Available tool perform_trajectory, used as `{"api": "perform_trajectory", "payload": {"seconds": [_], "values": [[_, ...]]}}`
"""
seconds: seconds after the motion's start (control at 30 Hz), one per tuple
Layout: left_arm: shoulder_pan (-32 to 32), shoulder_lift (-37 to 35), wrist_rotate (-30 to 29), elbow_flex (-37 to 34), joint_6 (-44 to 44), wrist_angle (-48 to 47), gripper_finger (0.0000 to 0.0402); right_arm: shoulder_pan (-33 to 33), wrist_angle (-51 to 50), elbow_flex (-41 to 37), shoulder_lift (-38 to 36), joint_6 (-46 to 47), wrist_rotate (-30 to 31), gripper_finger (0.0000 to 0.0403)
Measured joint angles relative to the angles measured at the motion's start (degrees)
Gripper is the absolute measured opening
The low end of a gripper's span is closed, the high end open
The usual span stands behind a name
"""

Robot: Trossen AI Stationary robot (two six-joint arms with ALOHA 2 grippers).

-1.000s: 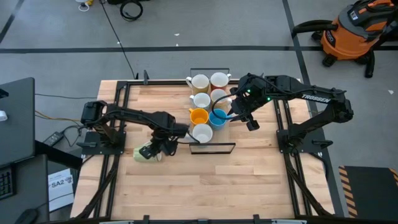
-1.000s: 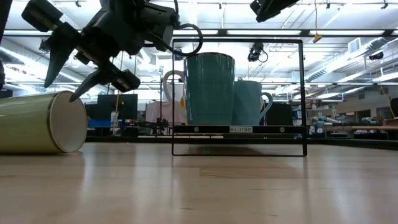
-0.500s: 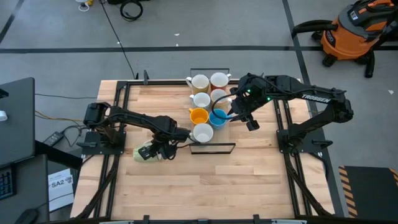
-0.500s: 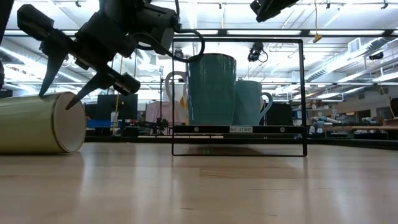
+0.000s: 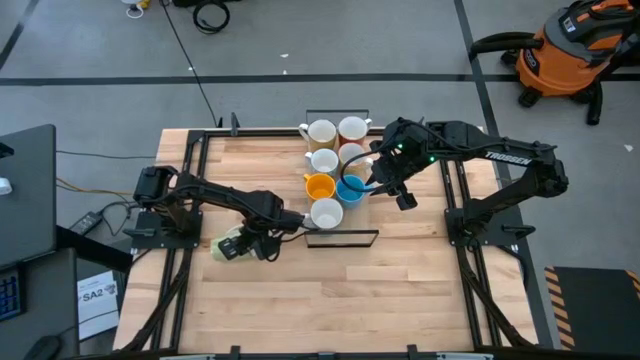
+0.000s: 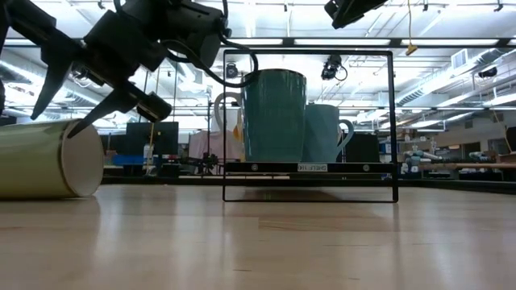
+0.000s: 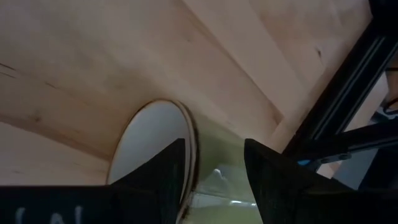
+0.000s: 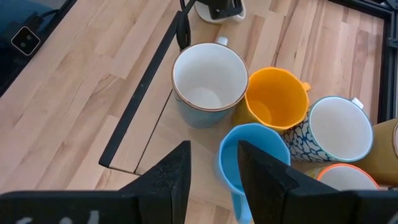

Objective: Place coffee mugs
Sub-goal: Put the green mug on the shelf

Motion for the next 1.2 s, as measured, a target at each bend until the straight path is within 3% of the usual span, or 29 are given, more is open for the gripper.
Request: {"api": "perform_trajectory", "payload": {"seconds": [0.5,0.9,1.2], "values": [[-0.11,0.02,1.19,-0.31,0.11,0.71,0.0172,-0.01,-0.03,0.00,0.00,0.02,-0.02,0.0136],[-0.68,0.13,-0.50,-6.72,4.98,2.19,0.0171,-0.02,0.05,0.00,0.00,0.02,-0.02,0.0136],[-0.70,0.09,-0.57,-6.73,4.61,2.85,0.0115,0.00,0.06,0.00,0.00,0.02,-0.02,0.0136]]}}
